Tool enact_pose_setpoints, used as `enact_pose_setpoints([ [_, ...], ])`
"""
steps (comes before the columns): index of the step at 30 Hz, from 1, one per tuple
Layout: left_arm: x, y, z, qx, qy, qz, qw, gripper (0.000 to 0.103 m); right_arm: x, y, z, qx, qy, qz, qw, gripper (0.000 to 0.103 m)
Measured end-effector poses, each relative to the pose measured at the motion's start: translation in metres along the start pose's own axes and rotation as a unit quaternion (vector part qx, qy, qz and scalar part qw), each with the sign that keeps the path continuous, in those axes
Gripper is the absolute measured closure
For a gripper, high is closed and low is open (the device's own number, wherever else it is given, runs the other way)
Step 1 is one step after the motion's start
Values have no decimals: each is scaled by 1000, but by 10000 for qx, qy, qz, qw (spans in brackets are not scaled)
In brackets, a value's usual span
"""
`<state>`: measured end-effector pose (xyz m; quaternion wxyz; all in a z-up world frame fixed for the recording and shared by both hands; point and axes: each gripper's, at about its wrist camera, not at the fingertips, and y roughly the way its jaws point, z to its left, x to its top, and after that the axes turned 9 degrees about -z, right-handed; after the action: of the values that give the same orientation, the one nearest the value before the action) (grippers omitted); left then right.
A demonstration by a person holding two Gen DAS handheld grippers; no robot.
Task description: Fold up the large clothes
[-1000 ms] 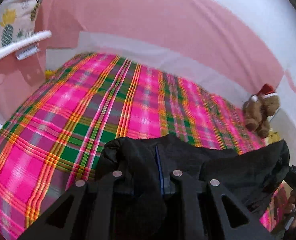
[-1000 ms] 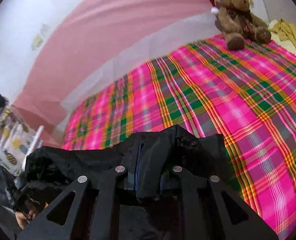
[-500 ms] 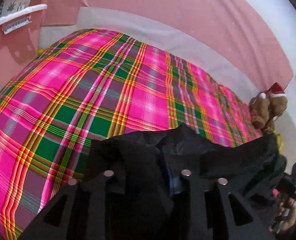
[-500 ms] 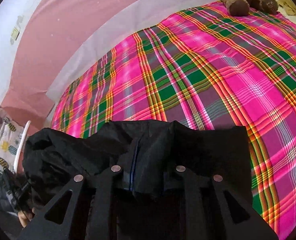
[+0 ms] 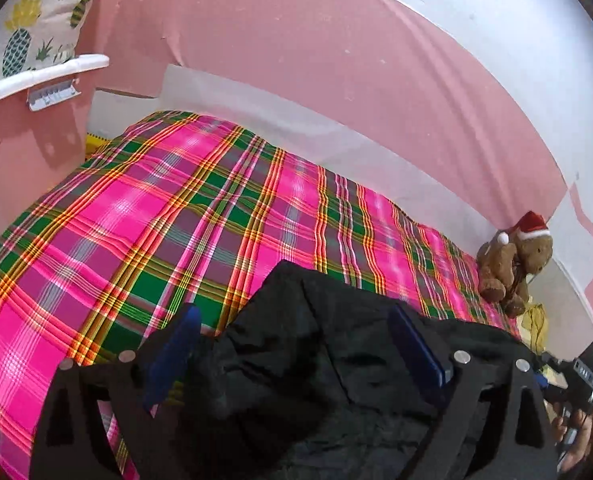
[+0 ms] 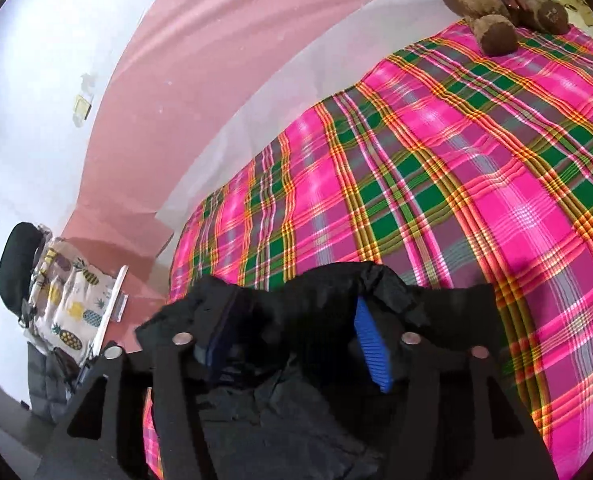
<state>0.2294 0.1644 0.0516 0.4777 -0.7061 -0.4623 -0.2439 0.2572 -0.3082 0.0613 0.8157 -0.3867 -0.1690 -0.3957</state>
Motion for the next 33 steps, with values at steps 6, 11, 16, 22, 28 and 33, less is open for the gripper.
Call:
enact_pose_setpoints([
  [6,-35,-13,-22,-380,475,301,9977,7,-20,-23,20,-519,-891,-462,9936,41],
  [11,-83,11,-39,-465,979,840,9905,7,-80,-1,36,-595,-1907,154,9797,41],
  [16,-93,42,-33,-197,1097,977,9890,7,-102,43,18,-1008,-2375,342,9655,41],
  [22,-75,27,-52,-359,1084,1062,9878,7,-87,38,31,-1291,-2497,277,9593,41],
  [28,-74,46,-100,-660,1700,1102,9770,7,-89,40,63,-997,-2797,214,9547,41],
  [33,-83,106,-110,-151,2075,1231,9703,7,-80,101,45,-1473,-2776,717,9466,41],
])
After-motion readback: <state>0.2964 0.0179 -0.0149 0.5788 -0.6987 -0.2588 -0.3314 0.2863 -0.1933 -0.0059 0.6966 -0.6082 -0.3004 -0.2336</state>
